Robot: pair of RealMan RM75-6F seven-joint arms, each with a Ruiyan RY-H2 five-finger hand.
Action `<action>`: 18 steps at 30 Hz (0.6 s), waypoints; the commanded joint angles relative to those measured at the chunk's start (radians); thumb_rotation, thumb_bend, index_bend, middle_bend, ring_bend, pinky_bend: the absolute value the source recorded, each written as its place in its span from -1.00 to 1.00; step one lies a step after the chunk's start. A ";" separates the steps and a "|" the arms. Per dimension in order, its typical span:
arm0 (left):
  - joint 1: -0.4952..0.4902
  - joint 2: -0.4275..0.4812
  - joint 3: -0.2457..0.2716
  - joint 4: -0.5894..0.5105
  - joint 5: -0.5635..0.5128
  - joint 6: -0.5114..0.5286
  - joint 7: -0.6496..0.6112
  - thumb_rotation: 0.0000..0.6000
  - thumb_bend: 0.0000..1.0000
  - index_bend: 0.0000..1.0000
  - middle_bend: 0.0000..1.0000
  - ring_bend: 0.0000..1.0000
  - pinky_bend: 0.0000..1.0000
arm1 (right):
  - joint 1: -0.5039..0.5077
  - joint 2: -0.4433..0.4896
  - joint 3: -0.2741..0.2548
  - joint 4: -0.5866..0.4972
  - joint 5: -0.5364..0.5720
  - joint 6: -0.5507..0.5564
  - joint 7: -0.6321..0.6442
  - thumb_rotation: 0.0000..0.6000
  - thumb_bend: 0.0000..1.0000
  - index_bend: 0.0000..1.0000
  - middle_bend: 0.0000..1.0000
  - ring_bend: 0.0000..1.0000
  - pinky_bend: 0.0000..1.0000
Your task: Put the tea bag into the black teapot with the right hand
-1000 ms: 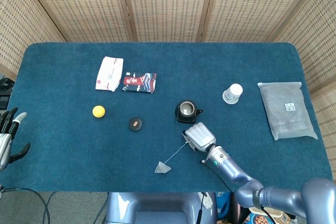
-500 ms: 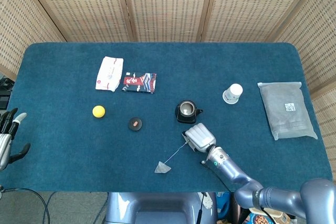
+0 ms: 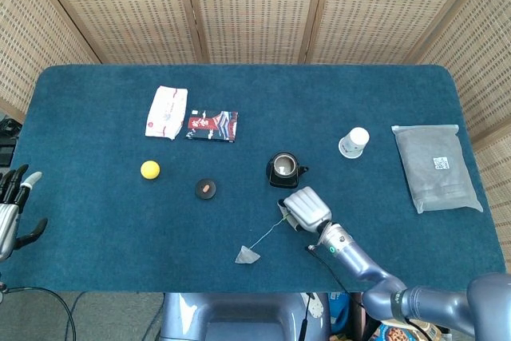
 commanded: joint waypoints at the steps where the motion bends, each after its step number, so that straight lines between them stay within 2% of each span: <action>1: 0.000 0.002 0.002 -0.009 0.003 0.000 0.008 1.00 -0.32 -0.80 -0.96 -0.99 -1.00 | -0.009 0.047 0.014 -0.043 -0.029 0.029 0.044 1.00 0.29 0.25 1.00 0.88 0.91; 11: -0.002 0.003 0.007 -0.031 0.009 -0.004 0.030 1.00 -0.32 -0.80 -0.96 -0.99 -1.00 | -0.028 0.169 0.059 -0.137 -0.081 0.108 0.136 1.00 0.29 0.26 1.00 0.88 0.91; 18: -0.001 0.003 0.011 -0.044 0.012 -0.005 0.045 1.00 -0.32 -0.80 -0.96 -0.99 -1.00 | -0.025 0.274 0.092 -0.201 -0.107 0.113 0.245 1.00 0.29 0.27 1.00 0.88 0.91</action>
